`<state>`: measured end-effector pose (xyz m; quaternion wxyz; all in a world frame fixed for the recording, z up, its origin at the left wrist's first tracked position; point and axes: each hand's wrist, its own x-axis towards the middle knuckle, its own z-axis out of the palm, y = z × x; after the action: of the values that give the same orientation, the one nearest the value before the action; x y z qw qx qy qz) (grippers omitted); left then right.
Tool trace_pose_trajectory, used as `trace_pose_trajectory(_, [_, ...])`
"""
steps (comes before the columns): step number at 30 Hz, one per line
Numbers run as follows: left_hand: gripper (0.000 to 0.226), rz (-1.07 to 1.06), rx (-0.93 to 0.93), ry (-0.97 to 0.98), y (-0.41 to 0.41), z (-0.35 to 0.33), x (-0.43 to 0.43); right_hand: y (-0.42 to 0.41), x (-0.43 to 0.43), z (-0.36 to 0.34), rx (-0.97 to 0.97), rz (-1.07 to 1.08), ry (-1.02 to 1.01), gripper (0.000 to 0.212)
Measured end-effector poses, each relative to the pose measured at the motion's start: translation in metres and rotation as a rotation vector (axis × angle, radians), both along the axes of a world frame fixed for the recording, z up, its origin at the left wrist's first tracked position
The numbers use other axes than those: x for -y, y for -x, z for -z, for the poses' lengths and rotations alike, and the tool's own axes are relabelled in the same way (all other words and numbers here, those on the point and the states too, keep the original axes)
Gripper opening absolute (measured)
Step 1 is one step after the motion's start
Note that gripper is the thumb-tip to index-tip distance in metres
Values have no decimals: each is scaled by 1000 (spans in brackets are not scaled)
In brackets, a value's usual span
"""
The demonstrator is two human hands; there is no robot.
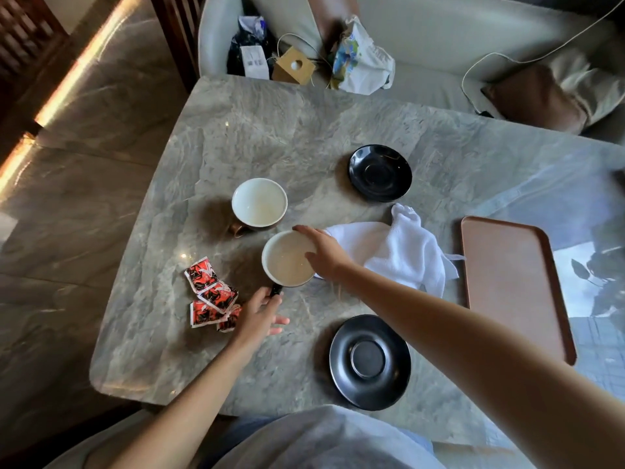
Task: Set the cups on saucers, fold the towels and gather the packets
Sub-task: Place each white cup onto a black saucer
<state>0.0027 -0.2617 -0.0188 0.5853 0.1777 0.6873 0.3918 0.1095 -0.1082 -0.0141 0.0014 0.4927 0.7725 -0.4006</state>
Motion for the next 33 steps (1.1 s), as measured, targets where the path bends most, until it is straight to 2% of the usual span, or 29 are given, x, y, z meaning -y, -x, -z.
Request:
trace_pose_trajectory(2, [12, 14, -1, 2, 1, 1, 0, 1, -1, 3, -9, 20, 12, 67])
trace_pose_trajectory(11, [10, -36, -63, -50, 6, 5, -2, 5, -2, 3, -44, 129, 113, 65])
trace_pose_trajectory(14, [21, -49, -78, -63, 9, 2, -5, 1, -2, -4, -122, 198, 180, 60])
trace_pose_trajectory(18, [12, 28, -116, -142, 17, -5, -18, -14, -4, -14, -294, 341, 310, 56])
trace_pose_trajectory(24, [7, 99, -291, -325, 4, -16, -71, -53, -28, -31, -463, 554, 362, 53])
trace_pose_trajectory(26, [7, 146, -334, -338, -3, -14, -95, -65, -40, -33, -497, 635, 339, 53])
trace_pose_trajectory(30, [19, 218, -492, -323, -18, -12, -148, -84, -71, -33, -534, 783, 294, 53])
trace_pose_trajectory(33, [24, 227, -482, -339, -28, -13, -183, -91, -95, -32, -540, 862, 273, 54])
